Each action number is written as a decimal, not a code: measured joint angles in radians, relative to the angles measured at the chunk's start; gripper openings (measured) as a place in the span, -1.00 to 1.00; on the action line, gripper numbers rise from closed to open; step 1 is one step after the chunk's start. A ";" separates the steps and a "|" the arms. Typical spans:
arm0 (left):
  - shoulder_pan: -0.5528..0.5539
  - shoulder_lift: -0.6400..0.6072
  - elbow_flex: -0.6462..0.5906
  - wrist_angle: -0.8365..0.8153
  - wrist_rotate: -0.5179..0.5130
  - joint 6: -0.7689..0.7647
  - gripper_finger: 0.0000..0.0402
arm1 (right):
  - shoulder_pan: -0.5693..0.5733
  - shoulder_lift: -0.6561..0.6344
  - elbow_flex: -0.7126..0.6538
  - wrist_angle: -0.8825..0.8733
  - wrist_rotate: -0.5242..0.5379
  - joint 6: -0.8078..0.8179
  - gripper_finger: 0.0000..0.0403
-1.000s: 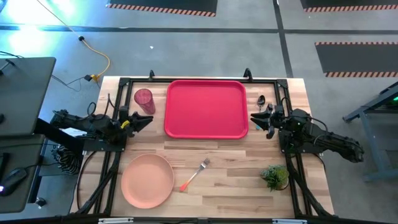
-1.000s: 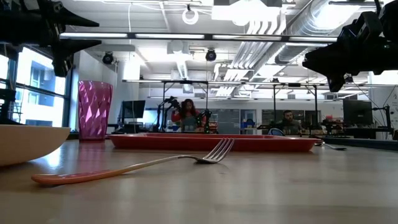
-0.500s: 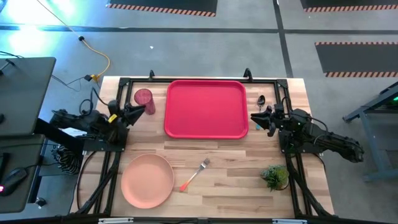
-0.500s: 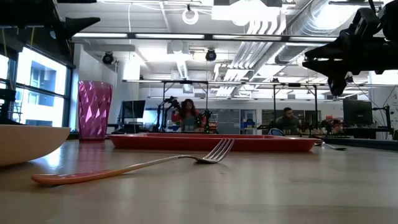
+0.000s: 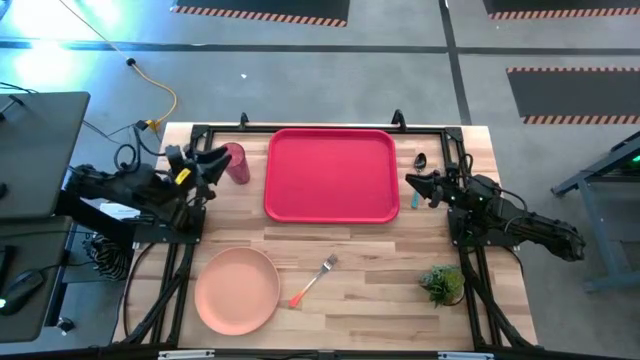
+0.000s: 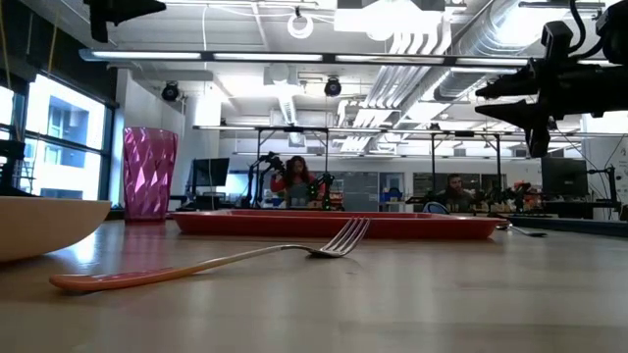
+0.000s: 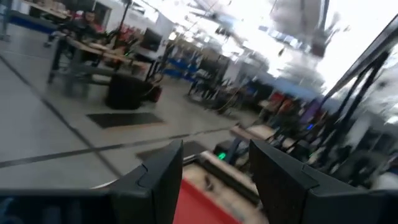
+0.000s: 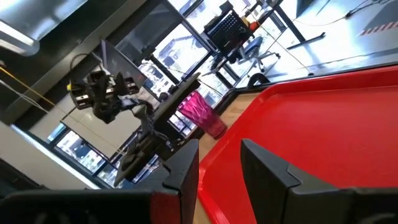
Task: Pick and place plate/cup/fork/spoon on tray
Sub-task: Put the pink cup to the top left side of the red serving tray
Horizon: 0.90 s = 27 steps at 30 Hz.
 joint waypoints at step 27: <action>0.550 0.455 0.376 -0.419 0.420 0.236 -0.13 | 0.000 0.000 0.010 0.136 -0.015 0.070 -0.45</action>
